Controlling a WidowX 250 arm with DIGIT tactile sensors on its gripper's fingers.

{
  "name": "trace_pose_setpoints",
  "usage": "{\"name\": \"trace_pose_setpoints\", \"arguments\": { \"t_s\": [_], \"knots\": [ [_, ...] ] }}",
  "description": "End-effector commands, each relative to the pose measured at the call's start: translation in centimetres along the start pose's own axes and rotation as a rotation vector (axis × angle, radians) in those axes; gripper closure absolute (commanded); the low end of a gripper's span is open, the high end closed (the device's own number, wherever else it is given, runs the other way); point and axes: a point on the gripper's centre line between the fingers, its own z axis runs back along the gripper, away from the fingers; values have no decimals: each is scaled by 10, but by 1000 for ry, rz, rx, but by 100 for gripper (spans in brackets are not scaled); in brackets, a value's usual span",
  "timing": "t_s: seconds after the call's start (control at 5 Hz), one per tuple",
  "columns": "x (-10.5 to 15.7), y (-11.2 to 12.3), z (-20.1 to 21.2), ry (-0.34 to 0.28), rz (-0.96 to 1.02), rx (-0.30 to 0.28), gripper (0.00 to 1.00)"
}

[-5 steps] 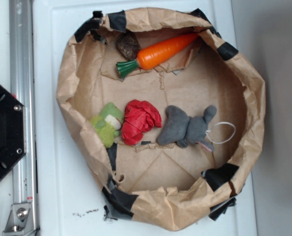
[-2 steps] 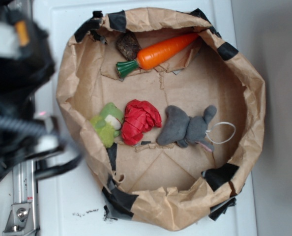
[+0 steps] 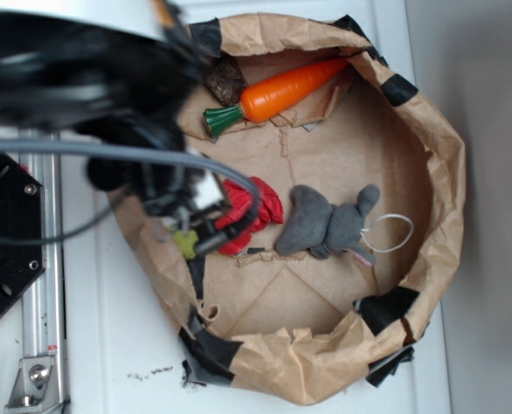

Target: Grab the rock.

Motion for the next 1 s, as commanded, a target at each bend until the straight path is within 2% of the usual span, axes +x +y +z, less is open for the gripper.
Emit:
{"name": "trace_pose_setpoints", "arguments": {
  "t_s": [0.0, 0.2, 0.4, 0.8],
  "knots": [
    [31, 15, -34, 23, -481, -62, 0],
    [18, 14, -64, 166, -800, 133, 0],
    [8, 9, -48, 11, -537, 477, 0],
    [8, 9, -48, 11, -537, 477, 0]
  ]
}}
